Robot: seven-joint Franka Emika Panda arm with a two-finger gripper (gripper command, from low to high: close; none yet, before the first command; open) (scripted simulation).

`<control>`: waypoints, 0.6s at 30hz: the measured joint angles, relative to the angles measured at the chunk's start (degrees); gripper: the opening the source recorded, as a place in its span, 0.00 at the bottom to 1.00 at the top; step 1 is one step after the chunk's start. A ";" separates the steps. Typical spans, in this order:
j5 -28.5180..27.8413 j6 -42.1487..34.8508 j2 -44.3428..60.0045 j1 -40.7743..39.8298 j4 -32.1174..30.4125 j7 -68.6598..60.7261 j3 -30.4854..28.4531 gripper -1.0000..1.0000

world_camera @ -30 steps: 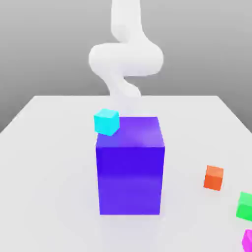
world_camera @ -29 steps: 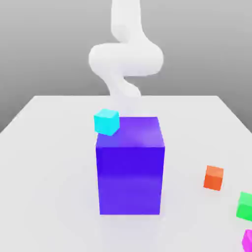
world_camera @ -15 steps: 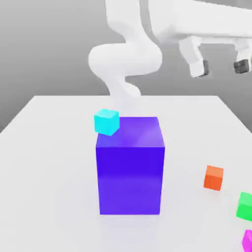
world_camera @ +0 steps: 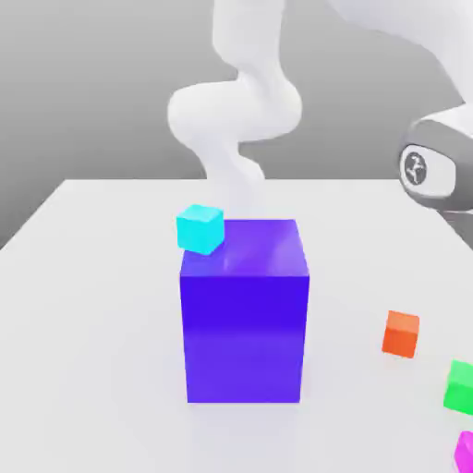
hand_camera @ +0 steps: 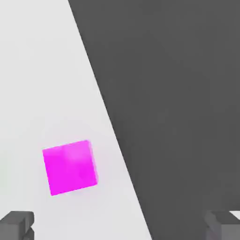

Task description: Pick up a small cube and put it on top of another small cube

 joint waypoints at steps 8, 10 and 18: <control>-3.54 6.71 12.20 2.28 2.48 -1.07 -0.68 0.00; -3.51 6.64 12.19 2.28 2.48 -1.09 -0.67 0.00; -2.40 1.31 3.69 2.30 -0.81 -1.25 0.55 0.00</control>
